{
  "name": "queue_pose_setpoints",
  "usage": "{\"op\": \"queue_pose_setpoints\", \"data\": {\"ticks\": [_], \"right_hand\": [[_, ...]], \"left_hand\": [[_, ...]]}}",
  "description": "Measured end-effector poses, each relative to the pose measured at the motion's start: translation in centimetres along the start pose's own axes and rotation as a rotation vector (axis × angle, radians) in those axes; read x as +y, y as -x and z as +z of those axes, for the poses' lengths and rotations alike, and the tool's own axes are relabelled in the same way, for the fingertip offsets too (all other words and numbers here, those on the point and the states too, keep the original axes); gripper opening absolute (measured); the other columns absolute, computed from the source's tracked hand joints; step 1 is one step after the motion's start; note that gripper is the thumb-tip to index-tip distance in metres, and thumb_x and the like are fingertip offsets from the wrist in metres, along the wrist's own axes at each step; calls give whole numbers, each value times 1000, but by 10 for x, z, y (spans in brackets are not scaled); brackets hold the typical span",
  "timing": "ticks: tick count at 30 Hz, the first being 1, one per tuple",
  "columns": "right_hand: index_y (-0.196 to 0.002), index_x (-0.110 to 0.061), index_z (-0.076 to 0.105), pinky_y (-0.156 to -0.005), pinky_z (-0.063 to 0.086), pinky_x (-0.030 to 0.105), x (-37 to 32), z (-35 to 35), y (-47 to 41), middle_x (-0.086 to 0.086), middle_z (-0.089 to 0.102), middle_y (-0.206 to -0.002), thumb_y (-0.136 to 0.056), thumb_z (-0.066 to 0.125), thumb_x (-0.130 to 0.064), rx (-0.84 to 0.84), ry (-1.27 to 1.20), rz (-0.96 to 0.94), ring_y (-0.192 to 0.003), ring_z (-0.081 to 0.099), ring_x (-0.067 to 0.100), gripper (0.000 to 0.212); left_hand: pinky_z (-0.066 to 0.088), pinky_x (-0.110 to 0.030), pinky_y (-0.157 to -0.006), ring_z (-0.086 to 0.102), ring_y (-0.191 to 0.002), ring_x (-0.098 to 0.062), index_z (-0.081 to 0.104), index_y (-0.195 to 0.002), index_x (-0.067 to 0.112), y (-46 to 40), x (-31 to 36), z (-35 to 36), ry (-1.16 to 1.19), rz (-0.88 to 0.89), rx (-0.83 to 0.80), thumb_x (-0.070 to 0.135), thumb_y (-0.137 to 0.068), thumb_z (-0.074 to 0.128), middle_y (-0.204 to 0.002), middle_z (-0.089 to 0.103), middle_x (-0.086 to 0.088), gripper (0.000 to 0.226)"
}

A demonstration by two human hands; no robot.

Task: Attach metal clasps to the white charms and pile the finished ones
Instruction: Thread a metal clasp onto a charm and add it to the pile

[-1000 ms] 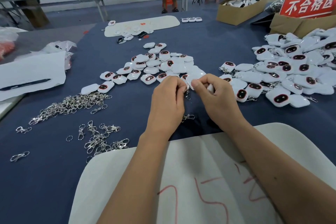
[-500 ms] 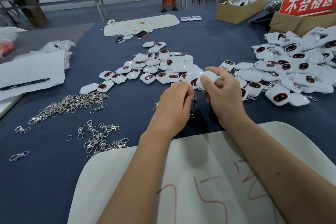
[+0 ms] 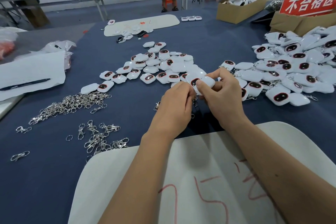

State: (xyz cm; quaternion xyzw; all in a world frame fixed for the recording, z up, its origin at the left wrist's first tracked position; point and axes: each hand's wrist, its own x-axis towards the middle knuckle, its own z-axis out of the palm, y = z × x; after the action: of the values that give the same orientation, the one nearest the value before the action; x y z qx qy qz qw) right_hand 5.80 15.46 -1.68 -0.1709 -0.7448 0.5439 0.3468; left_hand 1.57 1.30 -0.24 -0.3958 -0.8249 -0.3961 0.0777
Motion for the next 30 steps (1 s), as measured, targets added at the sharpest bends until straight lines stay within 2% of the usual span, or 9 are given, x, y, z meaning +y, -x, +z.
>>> {"op": "queue_pose_setpoints", "data": {"ticks": [3, 8, 14, 18, 22, 25, 30], "right_hand": [[-93, -7, 57, -68, 59, 38, -1, 0, 1, 3, 72, -62, -90, 75, -18, 16, 27, -21, -62, 74, 23, 21], [-92, -6, 53, -70, 57, 50, -4, 0, 3, 11, 72, -66, -88, 73, -18, 27, 87, -73, -66, 70, 38, 24], [-91, -7, 47, -66, 55, 47, -6, 3, 6, 8, 69, -61, -88, 72, -19, 47, 127, -147, -62, 67, 38, 28], [-90, -7, 46, -68, 57, 51, -6, 2, 5, 12, 69, -62, -87, 71, -18, 51, 27, -63, -62, 67, 42, 28], [-94, -4, 49, -58, 55, 33, -6, 1, 4, 10, 72, -64, -89, 73, -13, 50, -138, 68, -58, 72, 23, 26], [-98, 0, 50, -51, 49, 23, -8, 2, 3, 12, 71, -65, -90, 73, -10, 52, -226, 117, -54, 69, 17, 26], [-99, 2, 50, -46, 45, 18, -10, 1, 3, 12, 70, -66, -92, 72, -7, 32, -305, 156, -51, 65, 15, 24]], "left_hand": [[45, -50, -77, 52, -84, -25, 55, -91, 12, 0, 2, 0, -16, -6, -2, 4, -99, 45, -91, 58, -1, 15], [44, -53, -77, 51, -84, -30, 55, -90, 10, 1, 6, 0, -53, -20, 11, 4, -100, 45, -91, 59, -5, 15], [43, -46, -79, 52, -90, -29, 58, -95, 10, 0, 8, 1, -117, -101, -2, 2, -96, 47, -96, 60, -5, 14], [43, -45, -79, 53, -90, -29, 59, -92, 11, 0, 8, 3, -57, -132, 39, 3, -98, 47, -95, 61, -4, 16], [46, -47, -80, 56, -87, -25, 61, -88, 8, 0, 5, 5, 55, -88, 103, 4, -99, 52, -91, 63, -3, 15], [49, -45, -78, 58, -86, -20, 64, -87, 9, -1, 3, 8, 101, -78, 150, 5, -97, 57, -88, 64, 1, 13], [51, -42, -75, 59, -84, -15, 65, -87, 10, -2, 0, 9, 117, -11, 208, 7, -96, 62, -86, 65, 4, 10]]}}
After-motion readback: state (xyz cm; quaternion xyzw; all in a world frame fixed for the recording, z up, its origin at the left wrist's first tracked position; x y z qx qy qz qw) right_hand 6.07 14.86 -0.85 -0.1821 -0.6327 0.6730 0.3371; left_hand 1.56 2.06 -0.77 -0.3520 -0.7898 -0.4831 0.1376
